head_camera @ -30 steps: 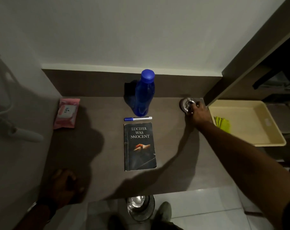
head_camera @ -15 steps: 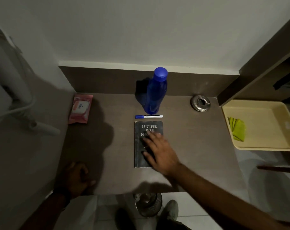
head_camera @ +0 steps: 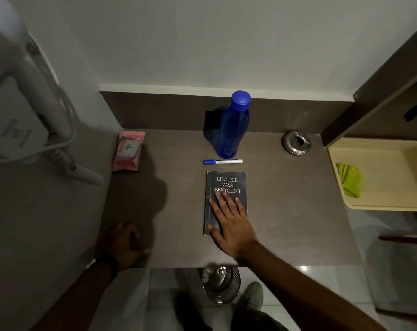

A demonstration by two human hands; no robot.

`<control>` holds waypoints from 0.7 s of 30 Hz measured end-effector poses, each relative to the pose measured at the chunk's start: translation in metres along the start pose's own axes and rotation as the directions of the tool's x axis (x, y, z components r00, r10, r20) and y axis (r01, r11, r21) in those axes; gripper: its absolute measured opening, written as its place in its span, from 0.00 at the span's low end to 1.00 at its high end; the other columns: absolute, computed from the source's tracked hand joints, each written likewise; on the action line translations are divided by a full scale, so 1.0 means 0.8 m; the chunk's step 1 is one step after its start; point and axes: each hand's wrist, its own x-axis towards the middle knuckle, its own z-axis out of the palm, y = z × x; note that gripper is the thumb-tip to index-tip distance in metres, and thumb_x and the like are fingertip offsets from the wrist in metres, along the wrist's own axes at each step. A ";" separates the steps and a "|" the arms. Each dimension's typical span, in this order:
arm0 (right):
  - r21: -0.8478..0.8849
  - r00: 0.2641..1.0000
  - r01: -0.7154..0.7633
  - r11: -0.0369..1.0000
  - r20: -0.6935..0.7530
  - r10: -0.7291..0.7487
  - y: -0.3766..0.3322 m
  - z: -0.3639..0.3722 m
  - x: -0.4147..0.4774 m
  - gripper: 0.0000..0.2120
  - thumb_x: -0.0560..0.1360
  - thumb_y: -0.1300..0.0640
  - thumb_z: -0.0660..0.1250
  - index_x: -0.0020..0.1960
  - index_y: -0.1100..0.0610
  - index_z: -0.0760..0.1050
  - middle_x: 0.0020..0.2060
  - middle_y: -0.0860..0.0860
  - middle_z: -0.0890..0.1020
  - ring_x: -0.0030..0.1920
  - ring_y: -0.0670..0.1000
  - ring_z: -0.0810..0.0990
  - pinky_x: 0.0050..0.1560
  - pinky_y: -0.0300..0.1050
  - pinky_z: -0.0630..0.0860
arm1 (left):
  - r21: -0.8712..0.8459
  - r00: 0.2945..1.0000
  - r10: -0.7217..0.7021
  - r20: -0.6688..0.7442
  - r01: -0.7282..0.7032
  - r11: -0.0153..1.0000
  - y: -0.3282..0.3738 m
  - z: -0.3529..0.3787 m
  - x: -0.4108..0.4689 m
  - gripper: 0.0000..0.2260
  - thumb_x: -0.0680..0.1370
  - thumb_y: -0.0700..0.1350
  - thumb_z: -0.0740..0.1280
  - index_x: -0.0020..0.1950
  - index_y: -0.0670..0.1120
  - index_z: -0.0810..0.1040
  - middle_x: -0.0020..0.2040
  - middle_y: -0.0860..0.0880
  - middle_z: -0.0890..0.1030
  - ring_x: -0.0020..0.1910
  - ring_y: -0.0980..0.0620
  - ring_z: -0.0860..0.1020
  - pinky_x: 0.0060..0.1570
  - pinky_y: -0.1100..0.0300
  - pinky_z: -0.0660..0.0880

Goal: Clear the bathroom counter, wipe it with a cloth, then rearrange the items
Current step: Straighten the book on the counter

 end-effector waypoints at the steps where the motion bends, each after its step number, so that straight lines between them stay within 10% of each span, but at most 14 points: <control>1: 0.003 1.000 -0.005 1.000 0.008 0.005 -0.001 -0.001 -0.001 0.36 0.86 0.32 0.45 0.88 0.49 0.45 0.88 0.51 0.45 0.87 0.51 0.40 0.86 0.63 0.50 | 0.001 1.000 -0.001 0.000 0.001 1.000 0.000 0.000 0.000 0.24 0.57 0.49 0.84 0.35 0.56 0.68 0.44 0.49 0.71 0.43 0.46 0.73 0.43 0.55 0.67; 8: 0.090 0.986 -0.048 0.995 -0.157 0.062 -0.053 -0.037 0.030 0.35 0.82 0.28 0.52 0.80 0.50 0.65 0.77 0.52 0.70 0.75 0.55 0.68 0.73 0.57 0.71 | 0.029 1.000 -0.005 0.001 0.005 1.000 -0.014 0.002 0.003 0.22 0.55 0.57 0.81 0.35 0.56 0.69 0.43 0.52 0.70 0.42 0.47 0.75 0.44 0.54 0.74; 14: 0.198 0.981 0.184 0.963 -0.103 -0.166 -0.162 -0.088 0.157 0.25 0.77 0.44 0.69 0.70 0.55 0.74 0.65 0.55 0.77 0.64 0.58 0.76 0.64 0.54 0.74 | 0.015 1.000 -0.005 0.022 0.004 1.000 -0.017 -0.002 0.006 0.23 0.54 0.62 0.79 0.36 0.56 0.69 0.42 0.55 0.69 0.40 0.50 0.73 0.40 0.57 0.72; 21: 0.115 0.961 0.246 0.962 0.100 -0.258 -0.246 -0.091 0.284 0.31 0.87 0.52 0.57 0.87 0.56 0.51 0.86 0.59 0.52 0.85 0.63 0.54 0.79 0.61 0.64 | 0.033 0.997 -0.038 0.062 0.036 0.999 0.001 -0.005 0.001 0.19 0.64 0.57 0.80 0.42 0.56 0.70 0.45 0.54 0.71 0.49 0.51 0.69 0.56 0.52 0.72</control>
